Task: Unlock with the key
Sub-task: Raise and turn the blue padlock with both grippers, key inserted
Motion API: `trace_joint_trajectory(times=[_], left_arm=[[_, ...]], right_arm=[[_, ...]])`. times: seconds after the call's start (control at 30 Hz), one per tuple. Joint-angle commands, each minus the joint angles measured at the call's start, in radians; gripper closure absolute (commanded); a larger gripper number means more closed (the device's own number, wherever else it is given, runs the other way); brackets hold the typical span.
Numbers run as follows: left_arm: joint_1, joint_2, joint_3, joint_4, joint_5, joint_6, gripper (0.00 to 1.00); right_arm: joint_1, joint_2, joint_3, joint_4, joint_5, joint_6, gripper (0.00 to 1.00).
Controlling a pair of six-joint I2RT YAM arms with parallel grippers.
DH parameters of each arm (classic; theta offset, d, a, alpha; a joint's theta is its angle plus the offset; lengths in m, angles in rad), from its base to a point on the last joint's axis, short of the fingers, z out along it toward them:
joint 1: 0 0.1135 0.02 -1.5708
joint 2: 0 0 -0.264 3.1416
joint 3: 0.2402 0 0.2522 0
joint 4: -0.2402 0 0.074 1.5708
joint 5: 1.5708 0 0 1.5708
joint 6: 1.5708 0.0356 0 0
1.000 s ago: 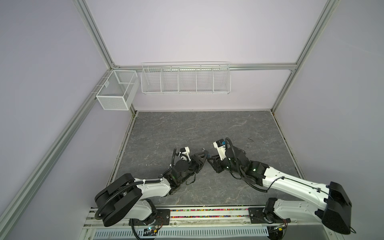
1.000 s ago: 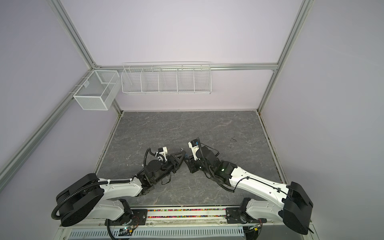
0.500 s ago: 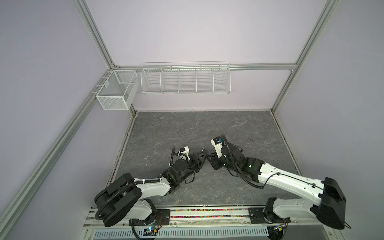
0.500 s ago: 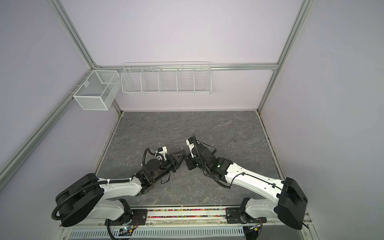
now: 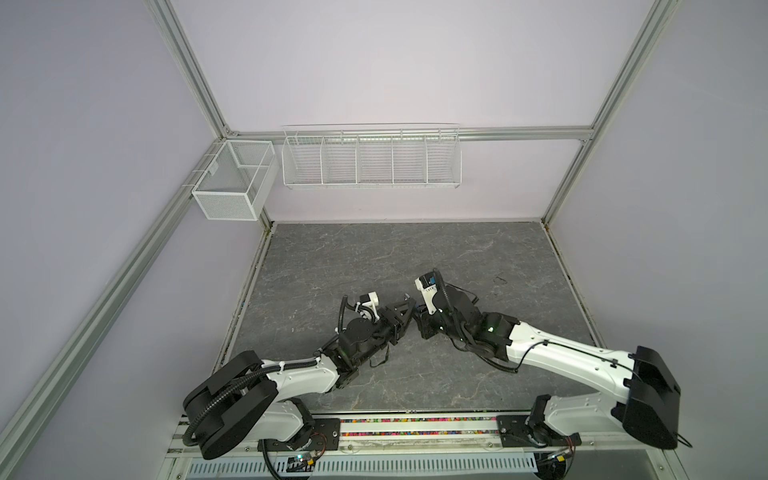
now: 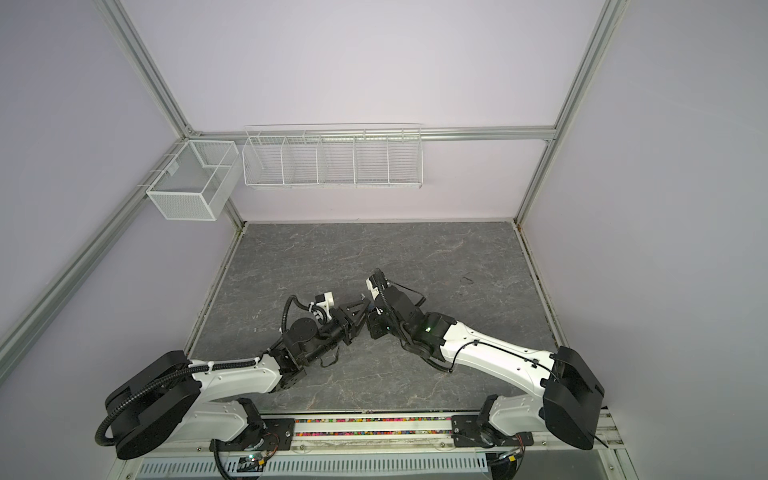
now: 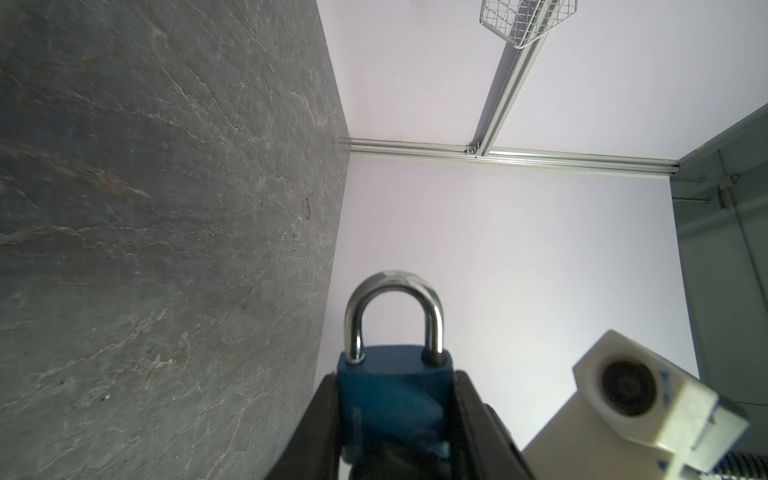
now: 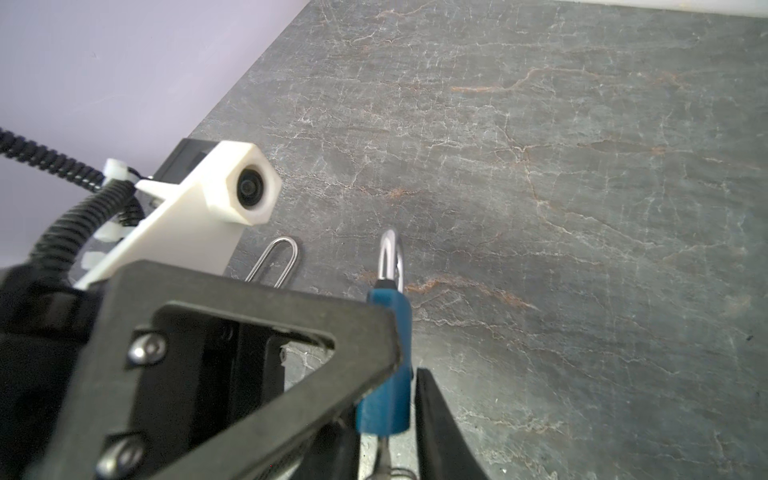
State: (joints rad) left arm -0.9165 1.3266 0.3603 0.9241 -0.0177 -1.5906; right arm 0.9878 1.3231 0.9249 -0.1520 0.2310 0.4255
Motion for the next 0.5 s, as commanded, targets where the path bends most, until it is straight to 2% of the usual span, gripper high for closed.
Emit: trace_joint_trajectory(times=[0.0,0.03,0.3,0.37,0.47], left_arm=[[-0.004,-0.004,-0.003,0.051,0.009,-0.034,1.0],[-0.004,-0.001,-0.004,0.054,0.007,-0.036,1.0],[-0.002,0.024,-0.023,0.131,-0.013,-0.011,0.99],[0.0,0.036,-0.038,0.176,-0.02,0.013,0.77],[0.021,0.049,-0.06,0.238,-0.017,0.09,0.54]], right_arm=[[-0.001,-0.012,0.009,0.065,0.052,-0.009,0.9],[0.0,-0.009,0.012,0.065,0.049,-0.013,0.93],[0.0,-0.05,-0.079,0.191,-0.03,-0.008,0.93],[0.0,-0.08,-0.11,0.217,-0.039,0.003,0.93],[-0.017,-0.13,-0.144,0.233,-0.062,0.032,0.93]])
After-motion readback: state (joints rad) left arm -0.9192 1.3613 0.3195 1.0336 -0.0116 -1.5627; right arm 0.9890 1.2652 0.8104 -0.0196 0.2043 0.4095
